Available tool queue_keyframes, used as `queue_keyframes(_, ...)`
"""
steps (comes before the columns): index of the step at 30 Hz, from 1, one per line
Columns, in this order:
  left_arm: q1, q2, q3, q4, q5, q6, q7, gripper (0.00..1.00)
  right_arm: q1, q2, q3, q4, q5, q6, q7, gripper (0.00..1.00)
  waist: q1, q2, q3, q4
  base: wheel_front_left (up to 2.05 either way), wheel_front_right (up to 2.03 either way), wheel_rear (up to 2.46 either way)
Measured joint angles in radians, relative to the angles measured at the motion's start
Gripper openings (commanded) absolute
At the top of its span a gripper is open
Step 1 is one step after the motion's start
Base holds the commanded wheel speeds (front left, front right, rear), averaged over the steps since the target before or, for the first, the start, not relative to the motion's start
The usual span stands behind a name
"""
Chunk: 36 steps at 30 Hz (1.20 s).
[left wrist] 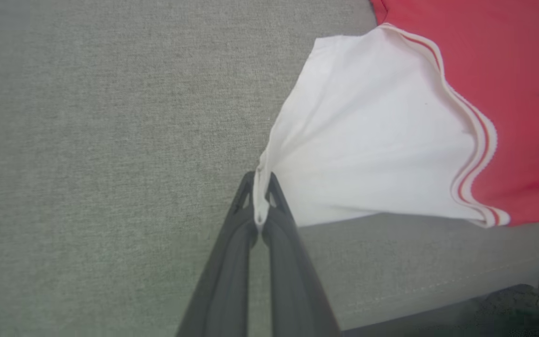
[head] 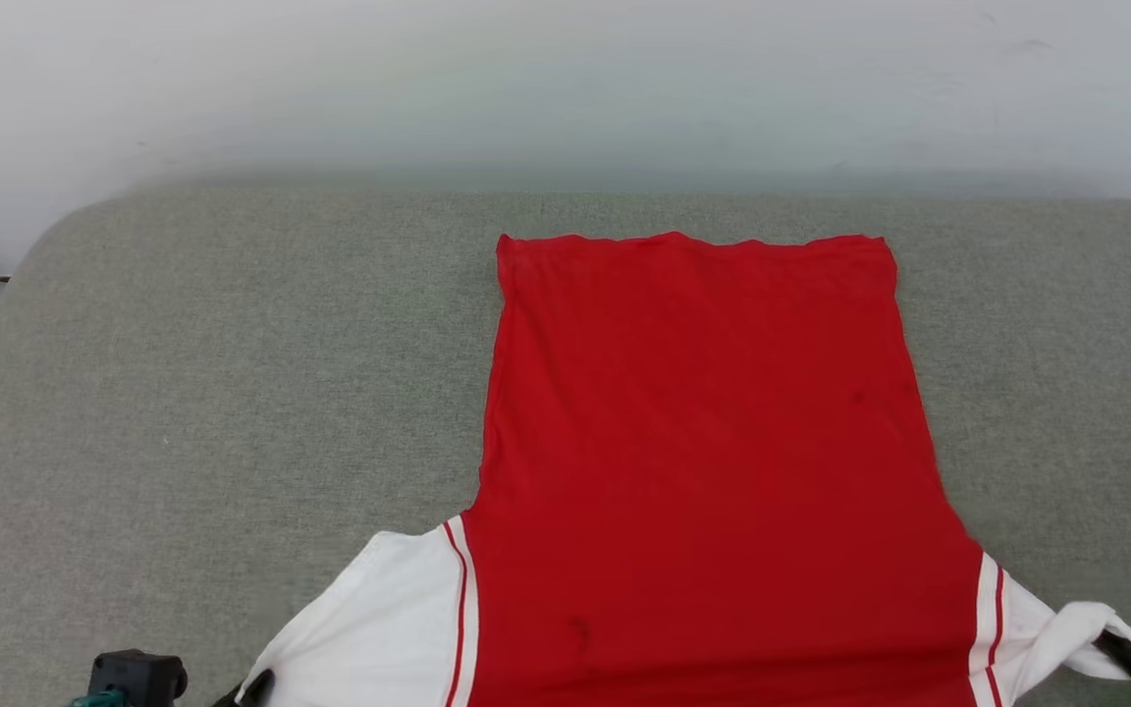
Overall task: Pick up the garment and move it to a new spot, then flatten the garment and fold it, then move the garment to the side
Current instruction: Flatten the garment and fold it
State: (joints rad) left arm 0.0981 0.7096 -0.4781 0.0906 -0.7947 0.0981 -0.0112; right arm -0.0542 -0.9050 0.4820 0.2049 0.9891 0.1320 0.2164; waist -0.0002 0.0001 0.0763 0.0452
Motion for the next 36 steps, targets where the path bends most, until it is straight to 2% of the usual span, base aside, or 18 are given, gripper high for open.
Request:
queue_keyframes(3,0.021,0.001,-0.009,-0.046,0.000,0.014,0.012,0.00,0.030,-0.016,-0.013,-0.006,0.032,0.000,0.022,0.00,0.0001,0.0001,0.006,0.000,0.00,0.00,0.00)
queue_keyframes(4,0.021,0.000,-0.011,-0.058,0.000,0.018,0.014,0.00,0.036,-0.022,-0.014,-0.007,0.032,0.000,0.028,0.04,0.0001,0.0000,0.009,-0.001,0.00,0.00,0.00)
queue_keyframes(5,0.021,-0.001,-0.012,-0.070,0.000,0.021,0.018,0.00,0.037,-0.025,-0.017,-0.008,0.025,0.000,0.026,0.61,0.0000,0.0000,0.013,-0.001,0.00,0.00,0.00)
queue_keyframes(6,0.020,-0.002,-0.014,-0.080,0.000,0.023,0.019,0.00,0.037,-0.026,-0.023,-0.010,0.022,0.000,0.024,1.00,0.0001,0.0001,0.017,-0.001,0.00,0.00,0.00)
queue_keyframes(14,-0.024,0.002,-0.029,-0.197,0.007,0.034,0.081,0.00,-0.015,-0.012,-0.122,-0.072,0.082,-0.001,0.077,1.00,0.0002,0.0000,0.064,0.008,0.00,0.00,0.00)
queue_keyframes(21,-0.072,0.027,-0.060,-0.358,0.039,0.054,0.173,0.00,-0.174,0.016,-0.263,-0.134,0.080,-0.001,0.254,1.00,0.0002,0.0000,0.143,0.040,0.00,0.00,0.00)
queue_keyframes(26,-0.119,0.036,-0.083,-0.457,0.082,0.070,0.225,0.00,-0.328,0.065,-0.362,-0.105,0.015,-0.001,0.448,1.00,0.0003,0.0000,0.227,0.085,0.00,0.00,0.00)
queue_keyframes(32,-0.174,0.032,-0.117,-0.535,0.125,0.069,0.277,0.00,-0.532,0.113,-0.451,-0.066,-0.185,-0.001,0.711,1.00,0.0004,0.0000,0.338,0.159,0.00,0.00,0.00)
queue_keyframes(36,-0.214,0.026,-0.131,-0.573,0.148,0.063,0.292,0.00,-0.638,0.167,-0.497,-0.042,-0.305,-0.001,0.858,1.00,0.0004,0.0000,0.400,0.217,0.00,0.00,0.00)
